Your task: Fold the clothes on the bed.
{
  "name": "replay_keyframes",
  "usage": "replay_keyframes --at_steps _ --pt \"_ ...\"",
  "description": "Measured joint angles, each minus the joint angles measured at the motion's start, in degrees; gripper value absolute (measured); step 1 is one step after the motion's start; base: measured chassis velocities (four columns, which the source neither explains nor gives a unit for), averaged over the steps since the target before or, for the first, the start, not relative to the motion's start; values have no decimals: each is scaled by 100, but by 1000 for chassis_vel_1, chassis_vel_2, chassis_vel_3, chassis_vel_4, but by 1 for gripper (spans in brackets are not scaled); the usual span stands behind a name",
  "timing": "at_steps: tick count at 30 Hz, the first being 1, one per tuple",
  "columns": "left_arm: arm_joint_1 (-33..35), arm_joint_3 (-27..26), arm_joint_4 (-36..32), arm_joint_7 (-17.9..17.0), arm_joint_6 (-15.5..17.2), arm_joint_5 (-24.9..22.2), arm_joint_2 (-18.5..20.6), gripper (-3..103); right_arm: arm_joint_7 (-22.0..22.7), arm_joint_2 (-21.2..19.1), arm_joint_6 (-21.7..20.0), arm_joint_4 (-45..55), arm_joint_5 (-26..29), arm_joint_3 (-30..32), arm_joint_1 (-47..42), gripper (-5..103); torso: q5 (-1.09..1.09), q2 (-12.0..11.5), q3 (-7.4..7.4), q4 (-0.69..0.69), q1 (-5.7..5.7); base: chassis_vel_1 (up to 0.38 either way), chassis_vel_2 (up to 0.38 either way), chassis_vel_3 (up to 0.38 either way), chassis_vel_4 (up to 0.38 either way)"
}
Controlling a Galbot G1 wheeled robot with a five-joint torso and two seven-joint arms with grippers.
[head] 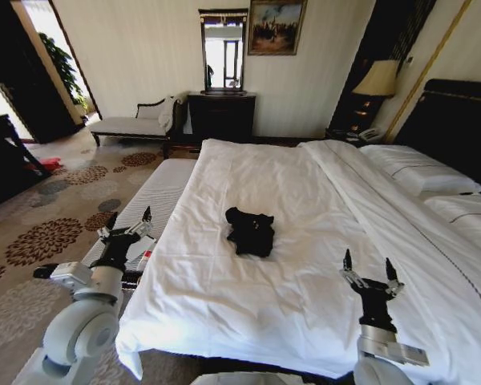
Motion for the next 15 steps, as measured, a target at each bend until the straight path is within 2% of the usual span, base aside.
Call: replay_keyframes --at_steps 3,6,7,9,10,12,14,15 --pt "136 79 86 14 84 146 -182 100 372 -150 -269 213 -64 -137 -40 100 0 0 0 0 0 0 0 0 0" --pt "194 85 94 10 190 -73 -231 100 659 -292 -457 296 -161 -277 19 100 -1 0 0 1 0 0 0 0 0" --pt "206 85 81 -27 295 -343 -247 100 912 -400 -651 343 -239 -406 96 100 0 0 0 2 0 0 0 0 0" --pt "184 83 -23 -199 621 -1233 -263 100 1432 -633 -1062 384 -288 -755 316 100 0 0 0 1 0 0 0 0 0" --pt "184 83 -23 -199 621 -1233 -263 100 1432 -633 -1062 384 -288 -755 316 100 0 0 0 1 0 0 0 0 0" --pt "135 57 -84 -384 849 -1870 -257 100 1741 -819 -1285 345 -266 -1058 547 100 0 0 0 1 0 0 0 0 0" --pt "42 -7 -136 -660 1212 -2646 -261 100 2001 -1046 -1516 188 -198 -1393 914 100 1 0 0 1 0 0 0 0 0" --pt "42 -7 -136 -660 1212 -2646 -261 100 2001 -1046 -1516 188 -198 -1393 914 100 1 0 0 1 0 0 0 0 0"
